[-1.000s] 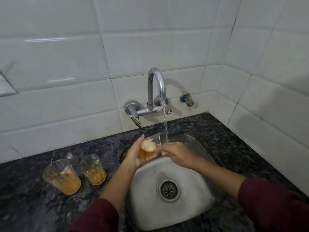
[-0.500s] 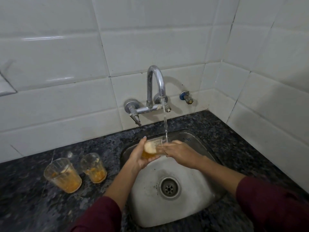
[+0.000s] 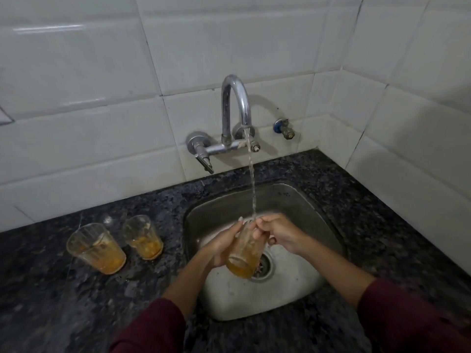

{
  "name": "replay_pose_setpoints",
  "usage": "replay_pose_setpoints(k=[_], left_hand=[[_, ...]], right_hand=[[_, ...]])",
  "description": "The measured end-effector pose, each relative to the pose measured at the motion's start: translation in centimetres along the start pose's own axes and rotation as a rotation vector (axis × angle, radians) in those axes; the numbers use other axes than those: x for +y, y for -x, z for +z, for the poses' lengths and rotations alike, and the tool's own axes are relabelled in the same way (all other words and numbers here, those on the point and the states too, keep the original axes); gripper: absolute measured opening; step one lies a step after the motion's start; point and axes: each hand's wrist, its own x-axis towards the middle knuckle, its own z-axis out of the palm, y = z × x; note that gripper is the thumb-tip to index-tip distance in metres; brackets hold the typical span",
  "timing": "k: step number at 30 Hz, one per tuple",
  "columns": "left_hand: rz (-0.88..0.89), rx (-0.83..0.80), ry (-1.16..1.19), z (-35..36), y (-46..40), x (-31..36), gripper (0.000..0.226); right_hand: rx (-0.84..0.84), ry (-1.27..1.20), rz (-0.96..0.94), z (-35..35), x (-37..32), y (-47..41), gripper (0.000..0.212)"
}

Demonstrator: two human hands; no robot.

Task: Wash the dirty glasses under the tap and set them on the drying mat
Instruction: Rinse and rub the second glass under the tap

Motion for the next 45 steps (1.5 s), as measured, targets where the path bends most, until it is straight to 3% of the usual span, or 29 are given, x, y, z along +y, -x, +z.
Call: replay_pose_setpoints(k=[5,13,16,21,25,28,31,34,36,38,42,43,45], left_hand=[[-0.035,0.017,0.047,0.2,-0.3,-0.9,0.035],[-0.095,-0.056,0.121,0.0,-0.3,-1.1,0.041],[-0.064,-0.211,0.204,-0.3,-0.3,-1.3,0.050],[0.069,-0.501,0.197,-0.1,1.1,-0.1,0.064],[0.323,-0.173,-0.057,1.4,2.0,2.2,0.061],[0.484,-0.004,-0.155,2.3,1.9,3.0,0.071],[0.648,0.195,-0.362,2.8,1.5,3.2,0.066],[0.763,0.402,-0.665,3.6,1.5,2.9,0.076],[0.757,0.441,-0.741,4.0,1.5,2.6,0.081],[0.660,0.307,-0.596,3.9,1.7,2.9,0.077],[0.382,-0.215,-0.094,1.3,2.4,3.5,0.065],[0.326,-0.287,-0.051,1.2,2.7,3.5,0.062],[0.318,-0.248,-0.106,1.5,2.8,3.5,0.062]], right_hand=[[0.010,-0.158,0.176,0.4,1.0,-0.1,0.026],[-0.001,-0.177,0.212,0.5,0.7,0.0,0.028],[-0.021,-0.170,0.105,0.3,0.5,-0.1,0.028],[0.001,-0.031,-0.273,-0.1,-1.0,-0.3,0.029],[0.035,0.216,-0.442,-0.1,-3.3,-0.4,0.033],[0.124,0.472,-0.543,-0.4,-4.6,-0.6,0.032],[0.163,0.555,-0.552,-0.1,-5.7,0.1,0.030],[0.260,0.732,-0.536,0.9,-5.9,0.3,0.022],[0.340,0.714,-0.477,1.5,-5.7,0.2,0.018],[0.345,0.543,-0.432,1.1,-5.4,0.2,0.024],[0.129,0.262,-0.589,-0.6,-5.1,1.1,0.030],[0.094,0.251,-0.602,-0.7,-5.3,1.3,0.028],[0.088,0.285,-0.597,-0.7,-5.6,1.2,0.027]])
